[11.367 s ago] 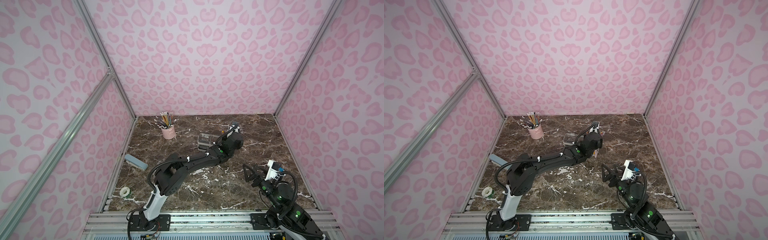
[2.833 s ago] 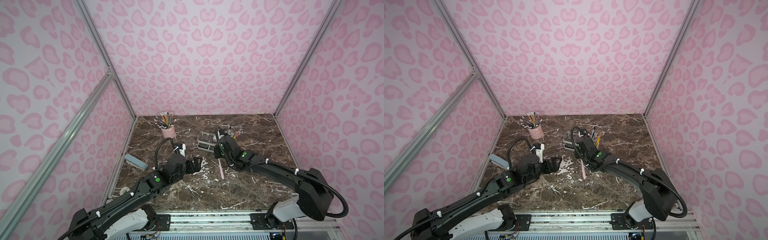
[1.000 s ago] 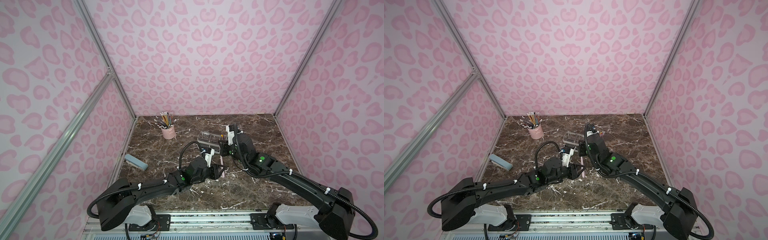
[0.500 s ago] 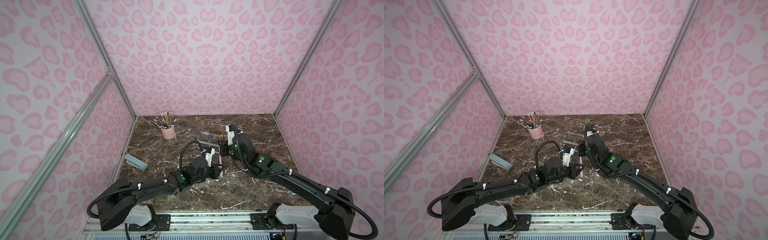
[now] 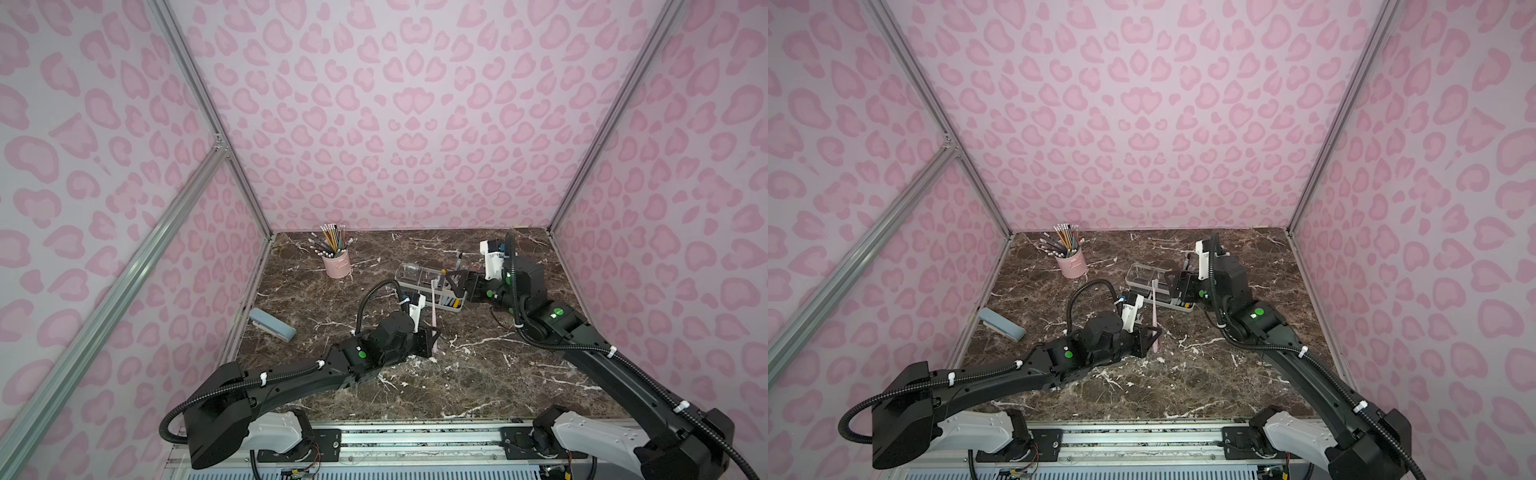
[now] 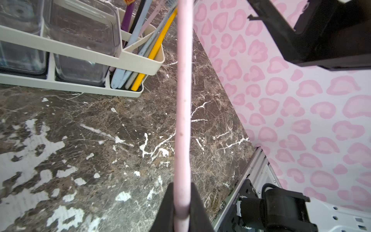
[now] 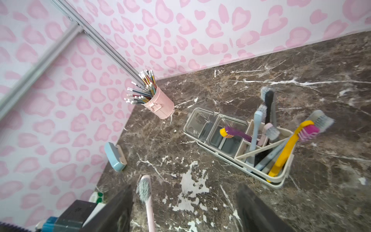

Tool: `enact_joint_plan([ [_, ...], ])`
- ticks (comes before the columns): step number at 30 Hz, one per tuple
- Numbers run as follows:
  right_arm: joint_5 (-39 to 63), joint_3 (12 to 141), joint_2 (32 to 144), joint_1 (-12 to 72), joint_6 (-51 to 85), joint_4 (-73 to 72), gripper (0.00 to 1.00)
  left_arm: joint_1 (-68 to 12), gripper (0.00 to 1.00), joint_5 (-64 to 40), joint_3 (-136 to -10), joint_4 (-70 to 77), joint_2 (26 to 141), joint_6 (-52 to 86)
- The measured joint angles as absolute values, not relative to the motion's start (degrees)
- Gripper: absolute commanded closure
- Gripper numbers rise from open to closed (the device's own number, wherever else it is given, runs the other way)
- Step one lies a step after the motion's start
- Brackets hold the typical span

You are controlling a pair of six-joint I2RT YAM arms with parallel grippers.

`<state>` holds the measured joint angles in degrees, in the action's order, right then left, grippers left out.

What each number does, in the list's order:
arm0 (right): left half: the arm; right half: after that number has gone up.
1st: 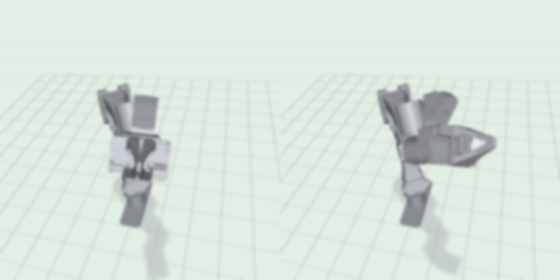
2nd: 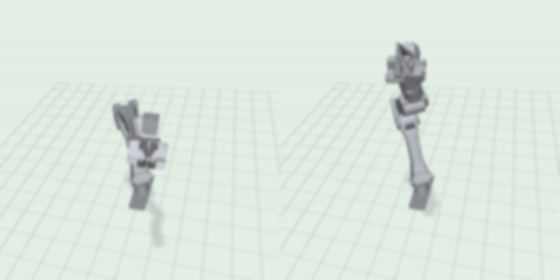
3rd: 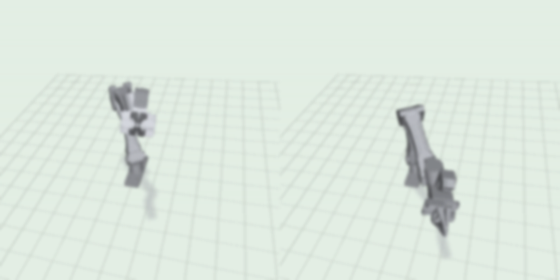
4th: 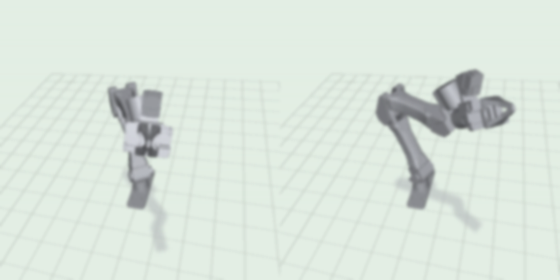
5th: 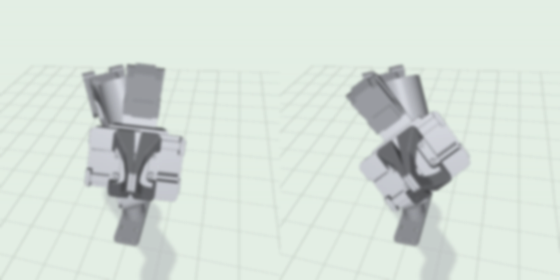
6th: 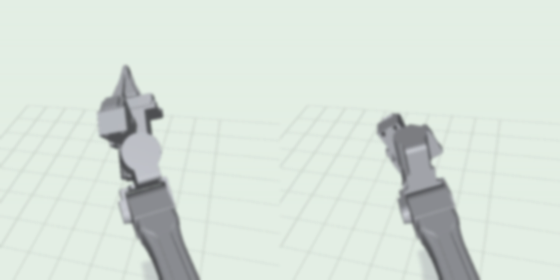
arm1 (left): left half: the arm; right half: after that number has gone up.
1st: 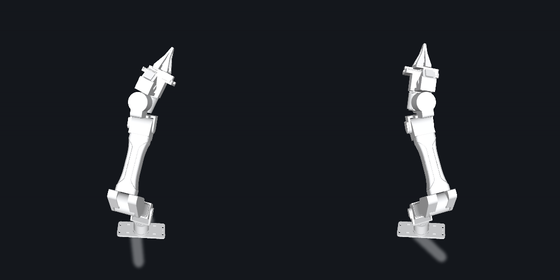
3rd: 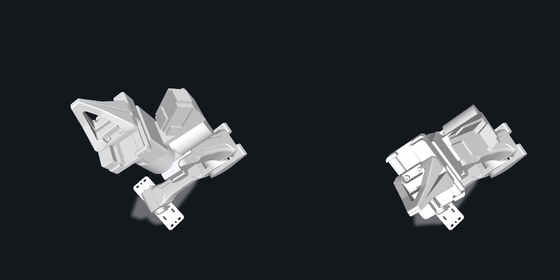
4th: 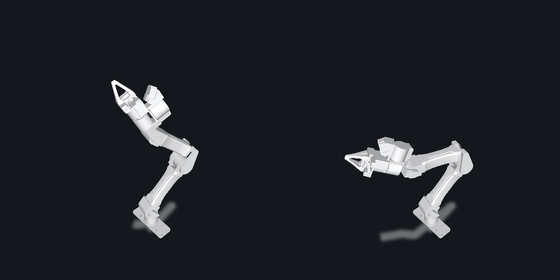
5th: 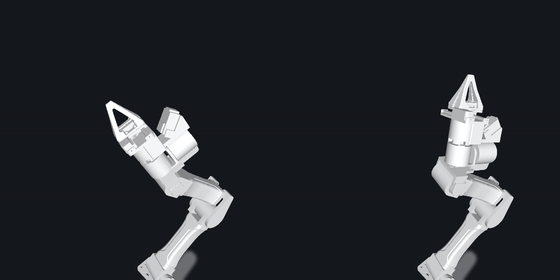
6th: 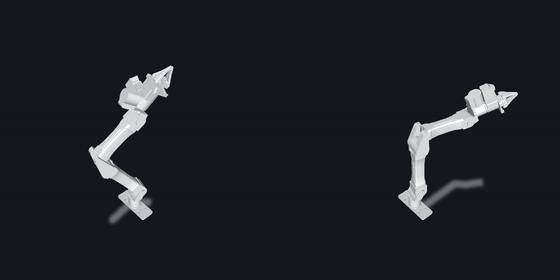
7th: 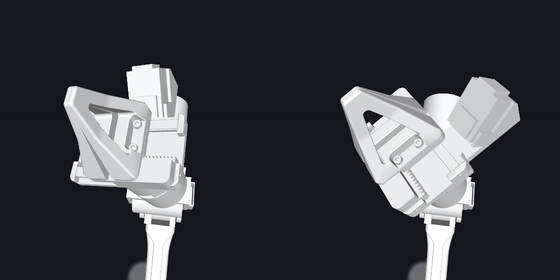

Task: Place the toothbrush into the toothbrush holder
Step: Pick up the toothbrush from the center of the board.

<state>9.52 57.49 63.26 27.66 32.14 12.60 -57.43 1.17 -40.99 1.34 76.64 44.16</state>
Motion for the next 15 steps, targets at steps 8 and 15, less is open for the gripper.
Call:
enact_joint_plan([
  [8, 31.9, 54.4, 62.1, 21.3, 33.6, 11.2, 0.17, -57.4, 0.97, 0.8, -42.7, -5.7, 76.7, 42.0],
  [15, 37.5, 53.8, 62.0, 21.3, 32.9, 10.8, 0.17, -57.4, 0.97, 0.9, -43.5, -8.6, 76.1, 40.4],
])
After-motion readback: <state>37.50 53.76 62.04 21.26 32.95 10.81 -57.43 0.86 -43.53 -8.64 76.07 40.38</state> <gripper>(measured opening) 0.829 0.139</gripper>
